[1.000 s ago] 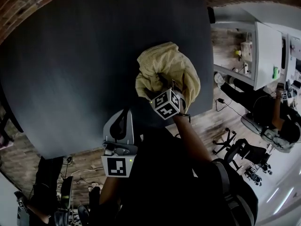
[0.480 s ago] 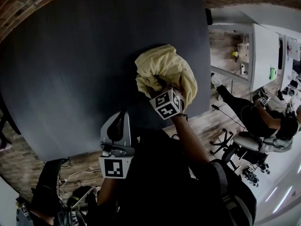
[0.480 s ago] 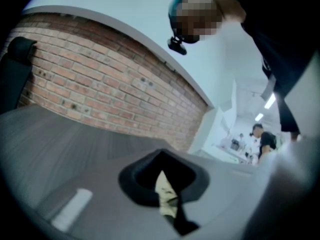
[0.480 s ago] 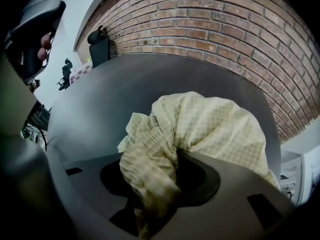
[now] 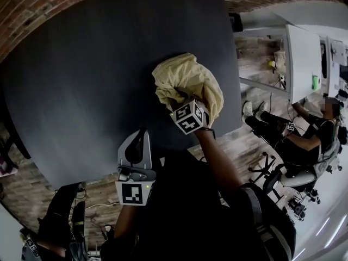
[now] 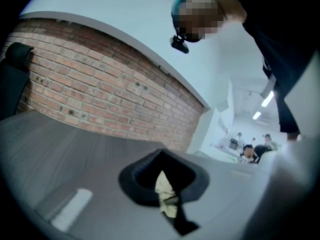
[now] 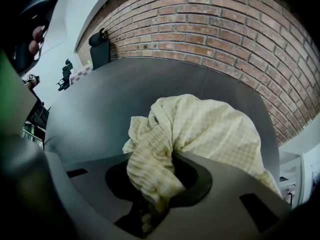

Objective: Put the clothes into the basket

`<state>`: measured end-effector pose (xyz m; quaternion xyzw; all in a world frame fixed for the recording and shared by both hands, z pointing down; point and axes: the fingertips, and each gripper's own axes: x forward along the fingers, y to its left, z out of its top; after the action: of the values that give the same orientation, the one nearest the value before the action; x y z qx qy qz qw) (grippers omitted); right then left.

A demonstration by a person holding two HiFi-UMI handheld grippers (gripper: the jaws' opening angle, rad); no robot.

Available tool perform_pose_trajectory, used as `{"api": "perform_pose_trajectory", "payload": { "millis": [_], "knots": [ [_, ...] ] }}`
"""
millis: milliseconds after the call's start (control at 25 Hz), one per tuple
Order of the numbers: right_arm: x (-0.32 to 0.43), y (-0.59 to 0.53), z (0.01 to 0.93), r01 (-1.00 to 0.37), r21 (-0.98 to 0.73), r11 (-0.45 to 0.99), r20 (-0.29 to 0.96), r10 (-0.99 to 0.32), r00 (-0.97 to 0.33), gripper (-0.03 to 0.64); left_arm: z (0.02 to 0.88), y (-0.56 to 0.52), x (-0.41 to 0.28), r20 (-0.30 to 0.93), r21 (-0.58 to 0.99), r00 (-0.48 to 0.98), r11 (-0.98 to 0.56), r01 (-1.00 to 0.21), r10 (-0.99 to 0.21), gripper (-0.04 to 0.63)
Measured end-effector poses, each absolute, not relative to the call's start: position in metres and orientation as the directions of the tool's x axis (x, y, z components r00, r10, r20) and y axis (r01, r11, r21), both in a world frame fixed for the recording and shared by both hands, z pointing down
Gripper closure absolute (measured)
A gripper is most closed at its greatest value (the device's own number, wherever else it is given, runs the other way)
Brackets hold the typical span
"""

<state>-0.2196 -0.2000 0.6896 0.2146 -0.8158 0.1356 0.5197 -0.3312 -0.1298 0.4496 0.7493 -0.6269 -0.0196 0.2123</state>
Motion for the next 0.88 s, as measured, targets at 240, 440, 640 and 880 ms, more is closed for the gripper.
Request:
{"api": "perform_pose_trajectory", "payload": {
  "millis": [240, 440, 640, 880],
  "knots": [
    [-0.219, -0.192, 0.675, -0.493, -0.028, 0.87, 0.885, -0.208, -0.417, 0.523, 0.435, -0.12, -0.321, 0.224, 0.323, 0.207, -0.127, -0.938, -0.952, 0.591],
    [-0.22, -0.176, 0.649, -0.483, -0.047, 0.874, 0.852, -0.217, -0.477, 0.525, 0.424, -0.109, -0.31, 0.197, 0.296, 0.212, -0.148, -0.944, -0.957, 0.591],
    [-0.216, -0.166, 0.622, -0.48, -0.054, 0.876, 0.818, -0.237, -0.524, 0.525, 0.407, -0.103, -0.295, 0.16, 0.286, 0.218, -0.166, -0.944, -0.963, 0.591],
    [-0.202, -0.161, 0.588, -0.496, -0.055, 0.867, 0.766, -0.282, -0.577, 0.526, 0.393, -0.094, -0.271, 0.147, 0.283, 0.243, -0.195, -0.939, -0.959, 0.591]
  ]
}}
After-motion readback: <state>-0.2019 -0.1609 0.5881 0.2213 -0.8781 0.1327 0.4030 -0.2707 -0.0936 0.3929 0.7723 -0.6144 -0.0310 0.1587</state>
